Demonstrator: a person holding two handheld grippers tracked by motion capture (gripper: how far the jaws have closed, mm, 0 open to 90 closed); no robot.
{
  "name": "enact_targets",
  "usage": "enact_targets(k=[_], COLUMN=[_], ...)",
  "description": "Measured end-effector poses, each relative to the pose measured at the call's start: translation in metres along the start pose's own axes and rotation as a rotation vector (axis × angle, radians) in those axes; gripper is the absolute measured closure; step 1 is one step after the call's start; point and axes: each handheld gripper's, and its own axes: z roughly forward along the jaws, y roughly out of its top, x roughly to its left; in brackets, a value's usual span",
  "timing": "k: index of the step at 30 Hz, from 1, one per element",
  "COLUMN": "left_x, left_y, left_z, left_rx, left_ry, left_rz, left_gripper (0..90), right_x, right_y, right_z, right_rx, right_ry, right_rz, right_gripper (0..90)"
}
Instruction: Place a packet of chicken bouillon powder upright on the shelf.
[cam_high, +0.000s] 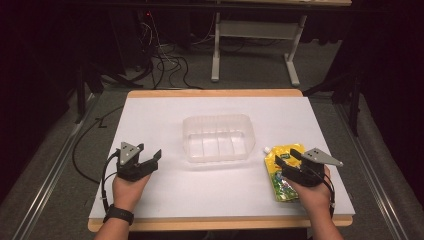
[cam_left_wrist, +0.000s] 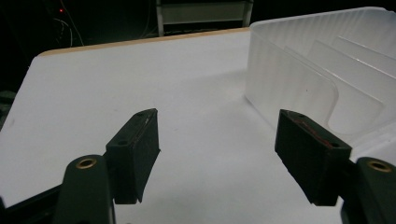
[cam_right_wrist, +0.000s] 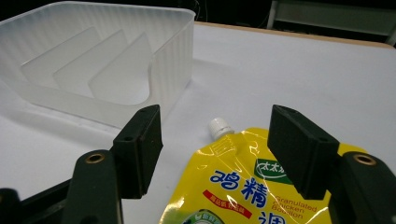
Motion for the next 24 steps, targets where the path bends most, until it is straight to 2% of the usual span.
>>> enact_targets(k=[5, 9, 11, 12, 13, 14, 15, 16, 17, 18, 21, 22, 24], left_x=[-0.004, -0.007, -0.007, -0.007, -0.007, -0.007, -0.008, -0.010, -0.013, -0.013, -0.019, -0.021, -0.024], left_y=[-0.001, -0.002, -0.002, -0.001, -0.001, -0.001, 0.000, 0.000, 0.002, 0.002, 0.005, 0.005, 0.006], left_z=[0.004, 0.014, 0.020, 0.024, 0.024, 0.028, 0.031, 0.034, 0.040, 0.040, 0.050, 0.052, 0.056], left_rx=[0.016, 0.041, 0.045, 0.045, 0.045, 0.051, 0.056, 0.058, 0.054, 0.054, 0.069, 0.062, 0.053], left_ry=[0.003, -0.020, -0.033, -0.043, -0.043, -0.044, -0.045, -0.045, -0.039, -0.039, -0.023, -0.026, -0.041], left_rz=[0.020, 0.038, 0.020, 0.010, 0.010, 0.010, 0.013, 0.017, 0.012, 0.012, 0.013, 0.014, 0.011], left_gripper=[38.0, 59.8, 68.8, 77.8, 80.9, 80.9, 85.4, 85.4, 83.8, 82.6, 82.6, 83.7, 84.2], right_x=[-0.003, -0.012, -0.020, -0.030, -0.030, -0.035, -0.048, -0.048, -0.059, -0.059, -0.068, -0.069, -0.069], right_y=[-0.002, -0.005, -0.011, -0.020, -0.020, -0.024, -0.036, -0.036, -0.047, -0.047, -0.060, -0.067, -0.069], right_z=[-0.003, -0.016, -0.024, -0.032, -0.032, -0.035, -0.044, -0.044, -0.051, -0.051, -0.056, -0.056, -0.056], right_rx=[0.005, 0.011, 0.035, 0.066, 0.066, 0.079, 0.123, 0.123, 0.155, 0.155, 0.205, 0.228, 0.244], right_ry=[-0.004, -0.035, -0.067, -0.128, -0.128, -0.153, -0.217, -0.217, -0.247, -0.247, -0.276, -0.269, -0.269], right_rz=[0.003, 0.014, 0.031, 0.047, 0.047, 0.047, 0.072, 0.072, 0.110, 0.110, 0.141, 0.148, 0.151], right_gripper=[38.3, 50.9, 62.2, 69.4, 69.4, 72.2, 81.2, 81.2, 90.0, 90.0, 90.0, 90.0, 90.0])
